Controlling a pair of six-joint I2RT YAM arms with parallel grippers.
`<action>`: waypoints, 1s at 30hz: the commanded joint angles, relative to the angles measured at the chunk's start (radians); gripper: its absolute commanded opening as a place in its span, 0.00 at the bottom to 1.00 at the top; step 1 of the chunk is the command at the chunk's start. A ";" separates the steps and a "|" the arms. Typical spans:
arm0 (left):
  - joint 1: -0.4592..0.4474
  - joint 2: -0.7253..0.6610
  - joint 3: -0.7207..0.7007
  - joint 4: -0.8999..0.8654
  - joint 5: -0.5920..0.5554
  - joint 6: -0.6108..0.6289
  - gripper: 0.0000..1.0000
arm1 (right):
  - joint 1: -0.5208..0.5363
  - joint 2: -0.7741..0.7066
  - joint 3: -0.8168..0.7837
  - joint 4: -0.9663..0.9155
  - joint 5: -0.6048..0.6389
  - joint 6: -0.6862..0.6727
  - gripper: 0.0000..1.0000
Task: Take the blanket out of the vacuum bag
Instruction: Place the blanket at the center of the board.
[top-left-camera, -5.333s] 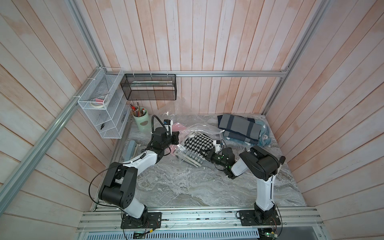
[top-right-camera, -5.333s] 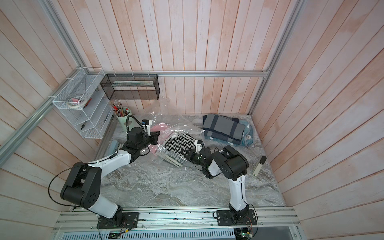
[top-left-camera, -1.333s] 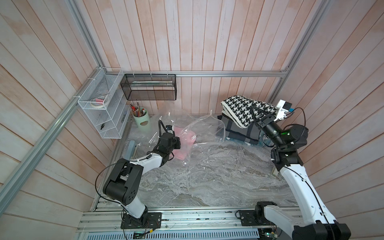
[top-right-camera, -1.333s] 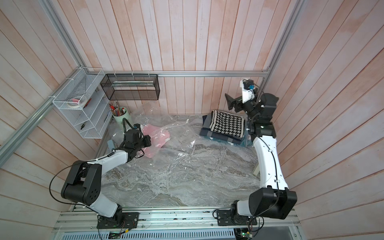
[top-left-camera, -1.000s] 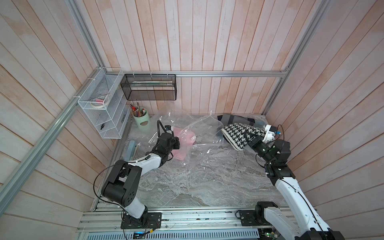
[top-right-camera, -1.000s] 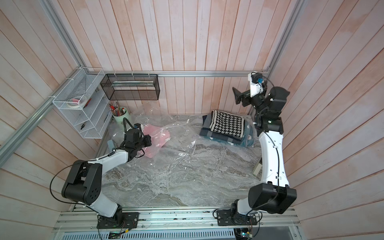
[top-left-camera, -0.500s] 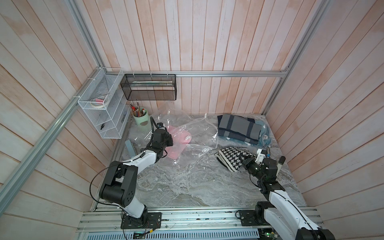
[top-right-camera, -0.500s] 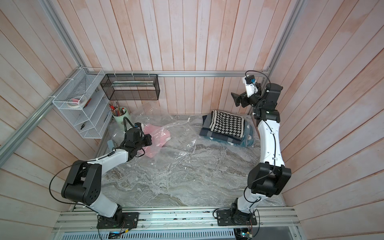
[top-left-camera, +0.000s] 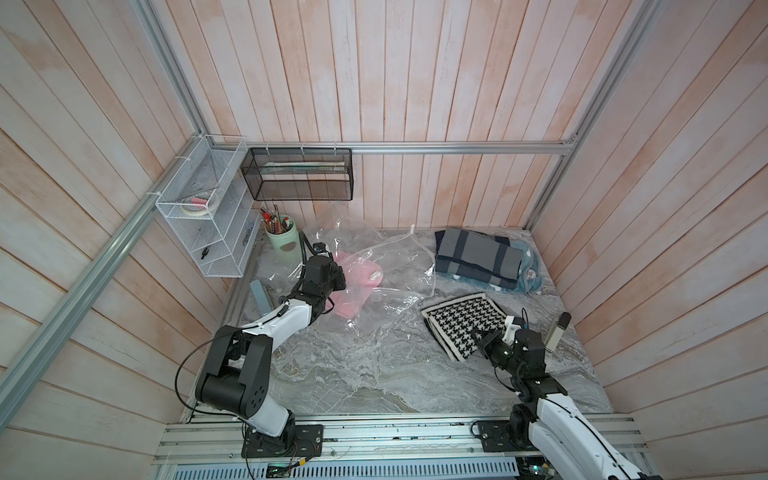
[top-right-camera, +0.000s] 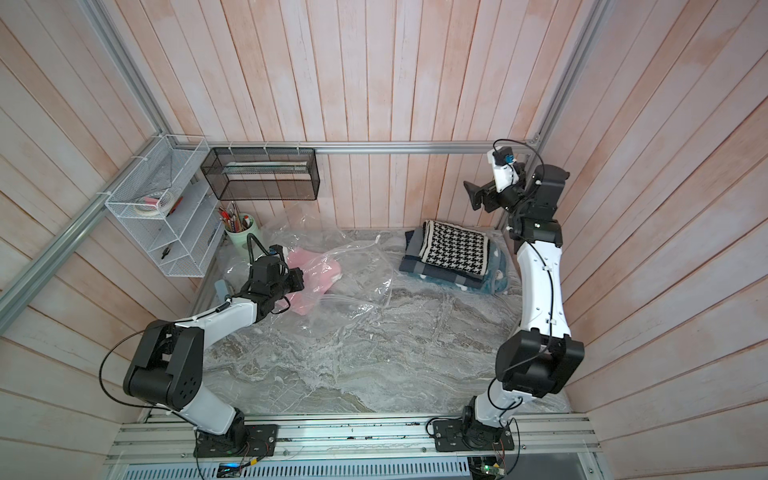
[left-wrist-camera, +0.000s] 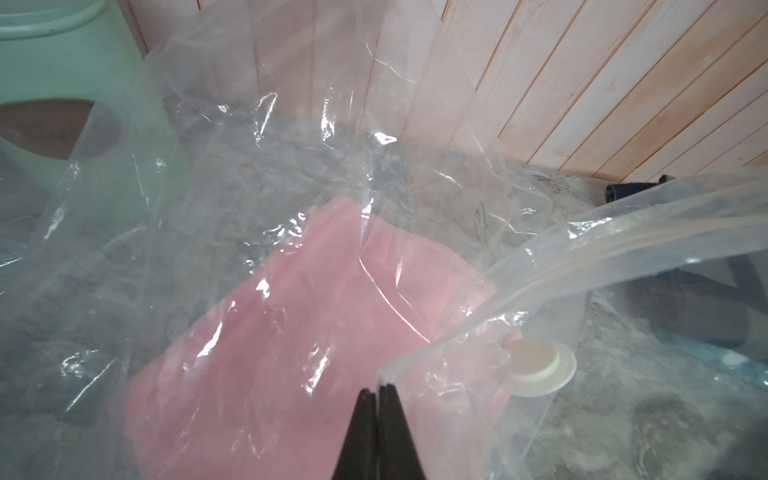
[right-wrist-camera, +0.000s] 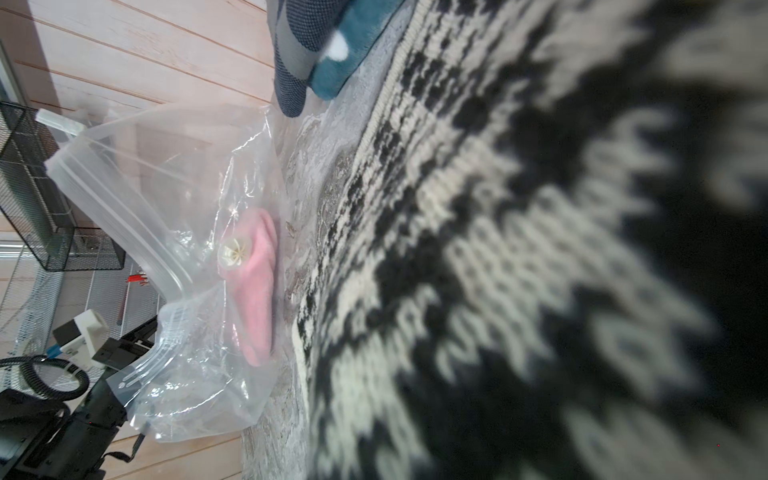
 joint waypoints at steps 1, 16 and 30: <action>0.010 0.006 0.025 -0.001 -0.016 -0.001 0.00 | 0.050 0.009 0.007 -0.033 0.055 0.005 0.00; 0.010 0.007 0.008 0.020 0.012 -0.005 0.00 | 0.180 0.172 0.183 -0.221 0.185 -0.088 0.61; 0.010 0.056 0.014 0.050 0.049 -0.035 0.00 | 0.533 0.310 0.497 -0.622 0.566 -0.092 0.89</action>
